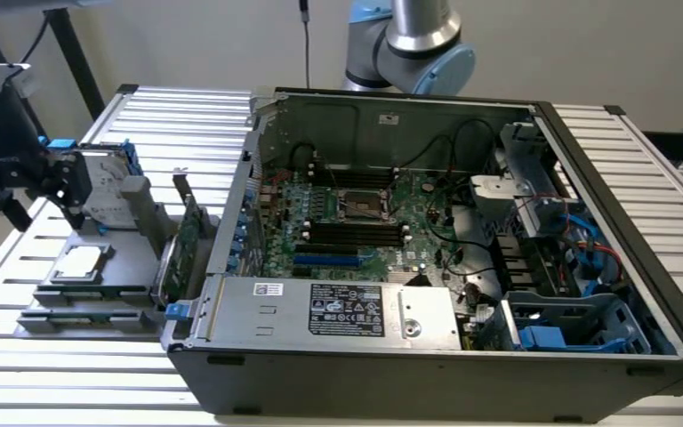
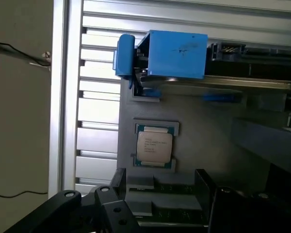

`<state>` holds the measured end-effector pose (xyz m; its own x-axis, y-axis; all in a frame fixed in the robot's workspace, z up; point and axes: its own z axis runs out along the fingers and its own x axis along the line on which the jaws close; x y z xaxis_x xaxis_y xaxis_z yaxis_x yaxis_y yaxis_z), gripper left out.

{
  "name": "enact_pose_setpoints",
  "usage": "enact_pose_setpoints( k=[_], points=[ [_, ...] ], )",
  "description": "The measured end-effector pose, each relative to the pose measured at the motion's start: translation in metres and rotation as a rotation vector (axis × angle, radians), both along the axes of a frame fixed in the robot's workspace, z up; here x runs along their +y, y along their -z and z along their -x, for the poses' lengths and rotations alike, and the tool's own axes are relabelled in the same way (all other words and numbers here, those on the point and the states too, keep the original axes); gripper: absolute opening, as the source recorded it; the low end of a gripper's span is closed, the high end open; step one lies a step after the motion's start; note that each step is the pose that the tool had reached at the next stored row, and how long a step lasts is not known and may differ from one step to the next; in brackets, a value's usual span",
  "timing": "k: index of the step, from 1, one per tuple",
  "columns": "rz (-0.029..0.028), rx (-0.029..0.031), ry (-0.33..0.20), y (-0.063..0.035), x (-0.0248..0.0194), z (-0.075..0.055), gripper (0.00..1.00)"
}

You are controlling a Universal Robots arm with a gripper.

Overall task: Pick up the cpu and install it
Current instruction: 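Pick up the cpu and move it towards the insertion slot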

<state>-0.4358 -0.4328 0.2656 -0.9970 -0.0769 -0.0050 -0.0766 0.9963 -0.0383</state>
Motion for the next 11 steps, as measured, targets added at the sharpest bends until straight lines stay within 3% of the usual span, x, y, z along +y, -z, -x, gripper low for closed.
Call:
enact_pose_setpoints(
  k=[8, 11],
  points=[
    [-0.0131, -0.0001, 0.007, 0.0145, -0.0053, 0.000, 0.67],
    [-0.0206, -0.0001, 0.011, 0.0195, -0.0068, 0.000, 0.67]
  ],
)
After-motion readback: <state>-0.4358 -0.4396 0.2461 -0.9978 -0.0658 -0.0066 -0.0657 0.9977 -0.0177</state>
